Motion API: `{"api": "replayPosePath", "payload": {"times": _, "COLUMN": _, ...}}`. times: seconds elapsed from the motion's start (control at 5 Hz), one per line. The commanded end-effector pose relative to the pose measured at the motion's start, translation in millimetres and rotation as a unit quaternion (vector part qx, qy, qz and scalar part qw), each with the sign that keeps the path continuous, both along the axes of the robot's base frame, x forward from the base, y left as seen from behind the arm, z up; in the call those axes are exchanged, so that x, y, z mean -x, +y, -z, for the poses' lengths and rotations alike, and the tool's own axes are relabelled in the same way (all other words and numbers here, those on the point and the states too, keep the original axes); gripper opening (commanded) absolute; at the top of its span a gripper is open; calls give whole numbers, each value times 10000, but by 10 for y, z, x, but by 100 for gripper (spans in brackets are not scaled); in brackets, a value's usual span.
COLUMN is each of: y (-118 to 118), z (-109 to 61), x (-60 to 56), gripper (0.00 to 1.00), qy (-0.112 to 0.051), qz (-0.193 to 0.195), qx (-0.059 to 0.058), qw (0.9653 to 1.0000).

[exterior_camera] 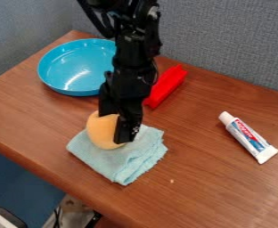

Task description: Put the yellow ball on the blue plate

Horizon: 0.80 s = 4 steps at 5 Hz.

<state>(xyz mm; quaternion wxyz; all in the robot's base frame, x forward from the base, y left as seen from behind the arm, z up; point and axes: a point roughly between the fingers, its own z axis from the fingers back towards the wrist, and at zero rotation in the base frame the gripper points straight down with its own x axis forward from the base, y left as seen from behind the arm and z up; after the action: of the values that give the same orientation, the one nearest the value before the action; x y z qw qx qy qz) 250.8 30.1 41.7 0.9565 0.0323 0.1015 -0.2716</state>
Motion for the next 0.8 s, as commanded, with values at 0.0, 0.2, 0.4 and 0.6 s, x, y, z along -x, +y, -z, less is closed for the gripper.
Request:
{"api": "replayPosePath", "payload": {"times": 0.0, "y": 15, "z": 149, "x": 30, "gripper": 100, "qy": 216, "qz": -1, "qx": 92, "qw": 9997}}
{"api": "replayPosePath", "payload": {"times": 0.2, "y": 14, "z": 201, "x": 23, "gripper": 100, "qy": 276, "qz": -3, "qx": 121, "qw": 9995}}
{"api": "replayPosePath", "payload": {"times": 0.4, "y": 9, "z": 239, "x": 14, "gripper": 0, "qy": 322, "qz": 3, "qx": 139, "qw": 9994}}
{"api": "replayPosePath", "payload": {"times": 0.6, "y": -15, "z": 210, "x": 4, "gripper": 0, "qy": 306, "qz": 104, "qx": 133, "qw": 9994}}
